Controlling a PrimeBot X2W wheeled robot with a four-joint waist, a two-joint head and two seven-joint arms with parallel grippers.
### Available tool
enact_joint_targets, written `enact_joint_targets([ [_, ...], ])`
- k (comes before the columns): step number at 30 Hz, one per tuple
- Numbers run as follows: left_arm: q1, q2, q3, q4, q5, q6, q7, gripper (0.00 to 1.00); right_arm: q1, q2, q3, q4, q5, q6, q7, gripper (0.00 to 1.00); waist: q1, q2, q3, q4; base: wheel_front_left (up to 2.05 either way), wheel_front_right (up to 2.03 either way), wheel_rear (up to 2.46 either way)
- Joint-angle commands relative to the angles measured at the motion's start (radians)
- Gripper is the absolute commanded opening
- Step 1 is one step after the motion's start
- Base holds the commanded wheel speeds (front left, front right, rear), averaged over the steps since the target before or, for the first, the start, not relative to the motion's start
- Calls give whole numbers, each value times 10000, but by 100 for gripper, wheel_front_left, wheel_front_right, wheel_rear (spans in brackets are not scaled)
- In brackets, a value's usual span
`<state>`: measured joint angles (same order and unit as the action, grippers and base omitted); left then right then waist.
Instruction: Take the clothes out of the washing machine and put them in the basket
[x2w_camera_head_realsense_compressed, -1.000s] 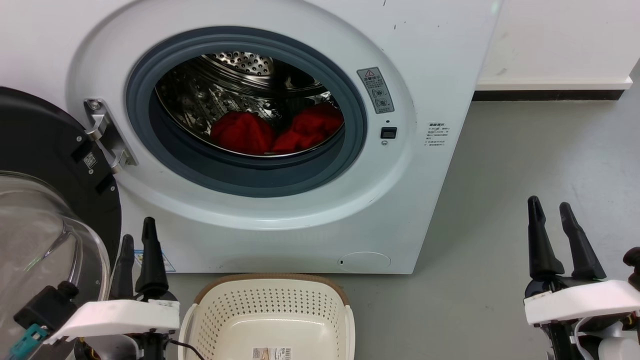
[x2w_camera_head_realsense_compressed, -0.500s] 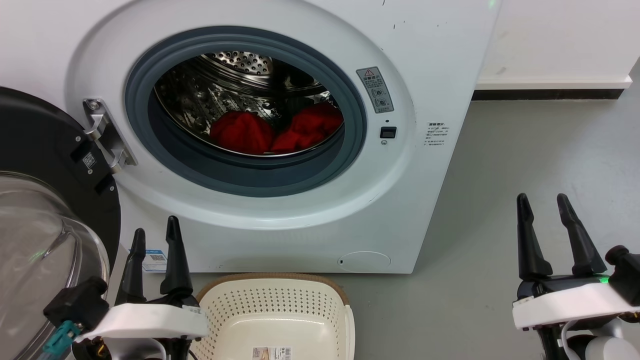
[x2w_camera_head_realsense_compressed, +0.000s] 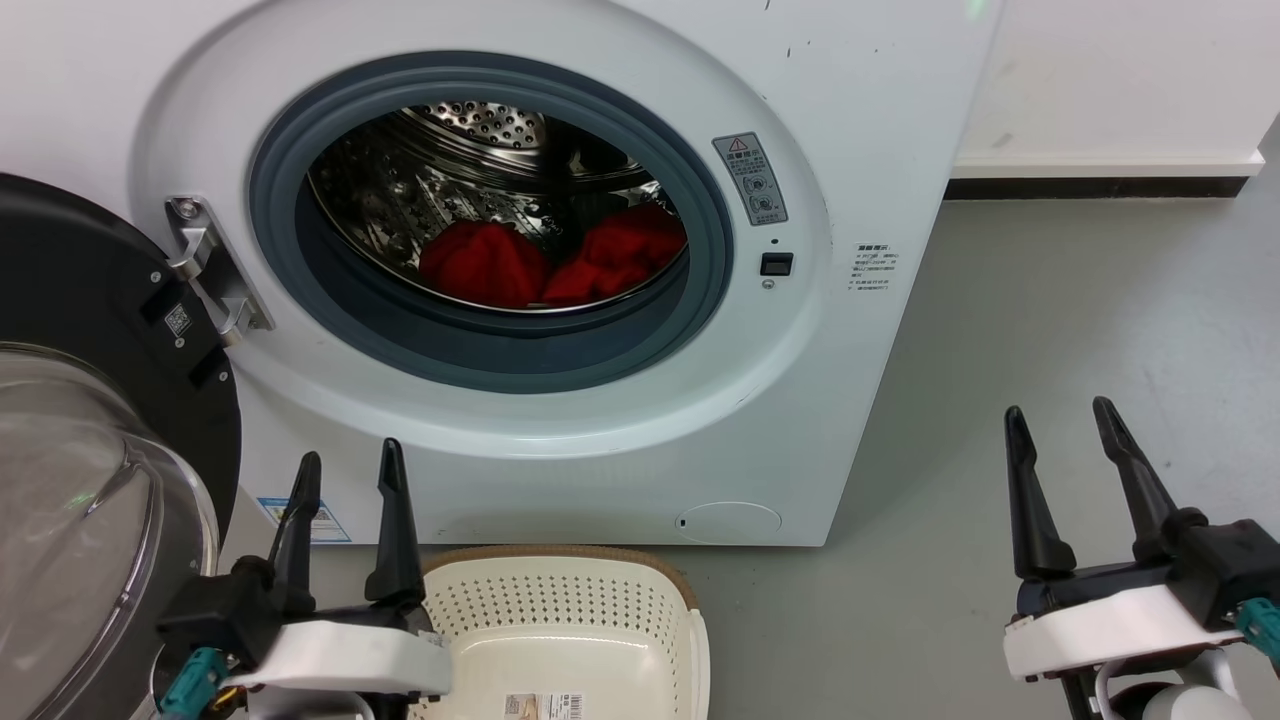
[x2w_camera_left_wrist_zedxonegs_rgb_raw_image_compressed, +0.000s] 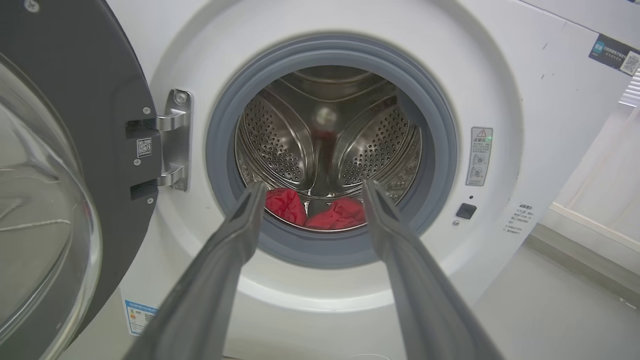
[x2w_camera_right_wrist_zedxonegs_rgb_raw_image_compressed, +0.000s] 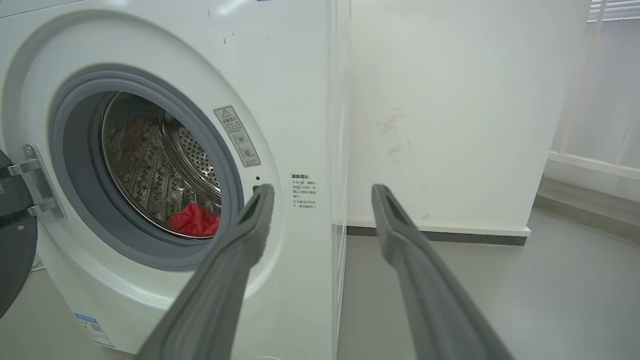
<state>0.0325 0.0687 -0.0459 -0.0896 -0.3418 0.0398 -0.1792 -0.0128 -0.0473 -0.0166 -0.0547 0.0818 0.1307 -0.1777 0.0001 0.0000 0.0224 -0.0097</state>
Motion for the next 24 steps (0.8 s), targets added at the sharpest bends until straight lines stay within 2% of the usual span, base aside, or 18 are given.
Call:
enact_joint_targets([
  [1, 22, 83, -63, -67, 222, 58, -75, 100, 58, -49, 35, -92, -234, -1, -90, 100, 0, 0, -1, 2, 0, 0, 0],
  [9, 140, 194, -350, 444, 861, 126, -258, 100, 211, -49, 44, 221, -974, -1, -271, 100, 0, 0, -26, 7, 0, 0, 0],
  [16, 286, 326, -594, 744, 1458, 19, -397, 100, 336, -45, 2, 937, -1234, -1, -425, 100, -1, 0, -14, -30, 0, 0, 0],
  [24, 401, 459, -826, 1250, 2207, 139, -564, 100, 227, -45, 11, 1317, -1931, -1, -577, 100, -1, 0, -62, -92, 0, 0, 0],
])
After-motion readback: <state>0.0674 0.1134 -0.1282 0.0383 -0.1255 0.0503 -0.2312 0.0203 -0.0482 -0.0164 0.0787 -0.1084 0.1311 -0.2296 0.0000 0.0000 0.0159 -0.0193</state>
